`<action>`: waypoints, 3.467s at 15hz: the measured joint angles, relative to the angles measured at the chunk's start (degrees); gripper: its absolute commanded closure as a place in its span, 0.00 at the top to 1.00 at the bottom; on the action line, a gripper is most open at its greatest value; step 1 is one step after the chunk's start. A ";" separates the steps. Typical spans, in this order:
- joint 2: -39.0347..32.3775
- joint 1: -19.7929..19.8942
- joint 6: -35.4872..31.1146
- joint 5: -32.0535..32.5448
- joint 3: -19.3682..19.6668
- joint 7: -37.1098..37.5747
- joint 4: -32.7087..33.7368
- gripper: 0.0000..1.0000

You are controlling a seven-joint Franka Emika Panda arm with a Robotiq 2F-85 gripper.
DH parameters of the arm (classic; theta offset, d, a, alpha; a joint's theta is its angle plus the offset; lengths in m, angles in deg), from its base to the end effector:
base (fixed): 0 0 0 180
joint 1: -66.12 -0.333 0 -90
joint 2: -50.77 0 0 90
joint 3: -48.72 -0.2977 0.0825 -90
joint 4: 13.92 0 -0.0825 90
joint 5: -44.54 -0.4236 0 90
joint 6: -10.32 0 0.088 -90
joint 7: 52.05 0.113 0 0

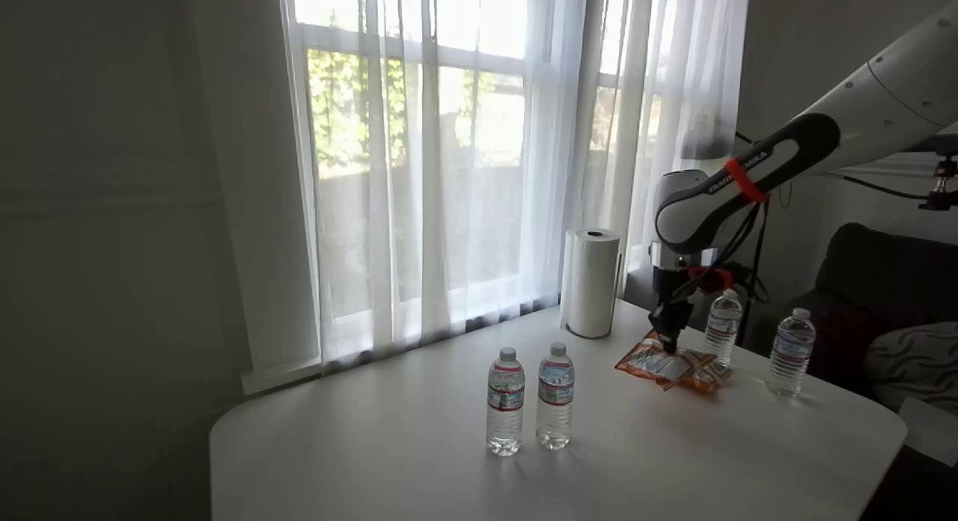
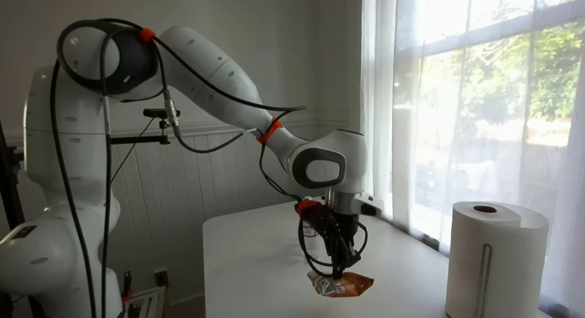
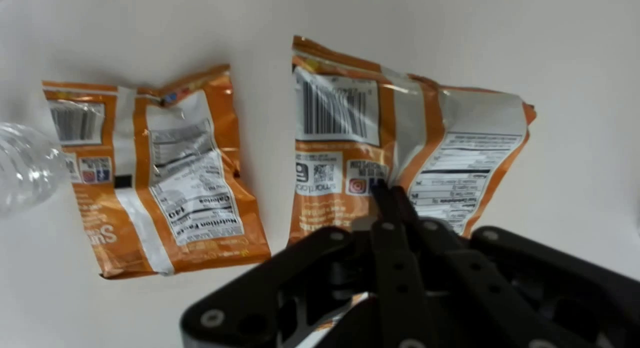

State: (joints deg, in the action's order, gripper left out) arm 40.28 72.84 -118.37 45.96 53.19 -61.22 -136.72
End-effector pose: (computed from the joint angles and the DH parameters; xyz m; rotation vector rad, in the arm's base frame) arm 0.5677 -0.1134 0.2609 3.1204 -0.0285 -0.1318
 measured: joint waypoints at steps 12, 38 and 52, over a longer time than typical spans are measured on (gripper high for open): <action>9.16 4.93 4.25 9.87 7.21 -5.29 -10.77 0.00; 3.43 7.72 -3.51 12.16 10.35 -8.33 -12.50 0.95; 20.79 7.04 1.74 15.89 9.76 -5.62 -11.22 1.00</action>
State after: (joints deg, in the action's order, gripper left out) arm 61.07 79.89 -116.63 61.85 62.95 -66.84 -147.93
